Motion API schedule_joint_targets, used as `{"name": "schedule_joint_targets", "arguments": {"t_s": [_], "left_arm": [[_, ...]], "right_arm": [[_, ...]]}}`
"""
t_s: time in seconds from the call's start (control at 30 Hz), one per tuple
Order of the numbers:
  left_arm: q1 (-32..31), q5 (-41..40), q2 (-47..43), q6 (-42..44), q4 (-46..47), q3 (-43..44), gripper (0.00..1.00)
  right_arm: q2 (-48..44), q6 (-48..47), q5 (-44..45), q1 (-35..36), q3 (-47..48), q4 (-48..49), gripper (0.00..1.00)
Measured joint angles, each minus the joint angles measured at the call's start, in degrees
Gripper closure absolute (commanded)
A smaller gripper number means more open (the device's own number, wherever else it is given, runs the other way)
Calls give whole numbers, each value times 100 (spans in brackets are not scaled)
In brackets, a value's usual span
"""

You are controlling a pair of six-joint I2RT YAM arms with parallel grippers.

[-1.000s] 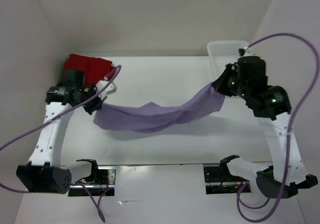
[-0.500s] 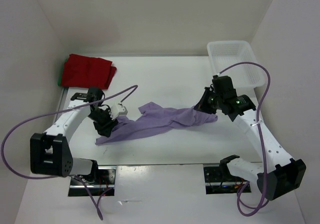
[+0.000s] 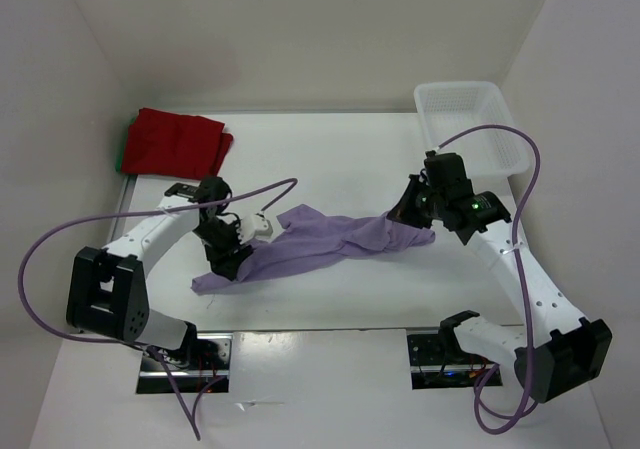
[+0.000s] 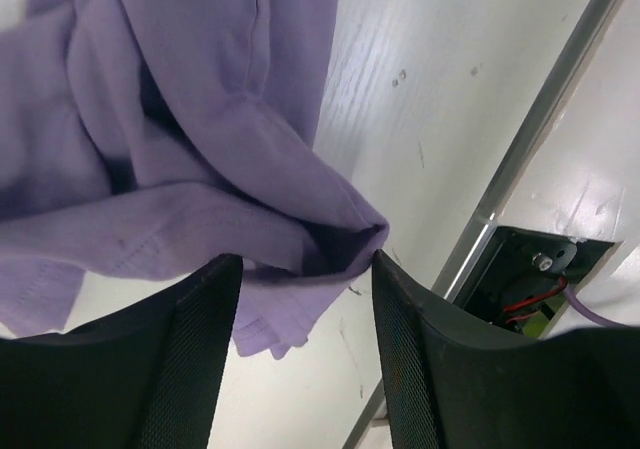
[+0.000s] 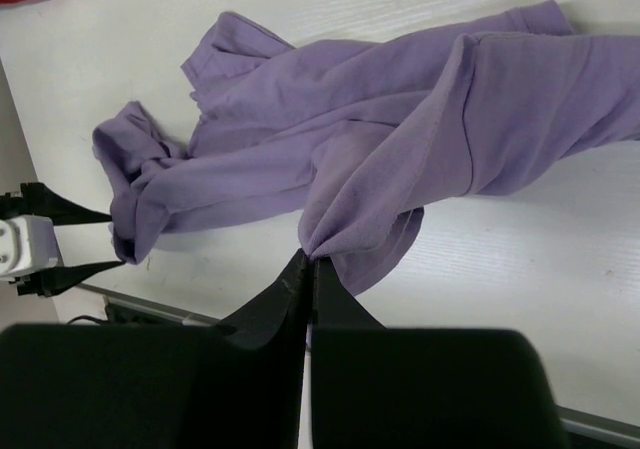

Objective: Fold and stack the t-shirts
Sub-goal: Flatten out the tshirt

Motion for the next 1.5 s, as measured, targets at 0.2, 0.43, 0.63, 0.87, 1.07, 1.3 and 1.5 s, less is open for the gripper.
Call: {"name": "schedule_joint_targets", "arguments": {"t_s": [0.2,0.43,0.63,0.87,1.07,1.3,1.5], "left_arm": [[-291,162,11,52,-114,170,50],[-435,0,492,214,-415,291,47],[-640,-960,518,-127,170,251,43],[-595,-2251,737,-837,1611,-33,43],[-271,-2627,1663,-1338,2247,669,44],[4,-2966,1993,-1508,2684,1727,44],[289,-2695,1255,-1436,2413,2068,22]], "right_arm": [[13,-2,0,0,-11,13,100],[39,-22,-2,0,-11,20,100],[39,-33,4,0,-11,22,100],[39,-46,155,0,-17,17,100],[157,-107,420,0,-17,20,100],[568,-291,629,-83,31,15,100],[581,-433,772,-295,234,15,100]]}}
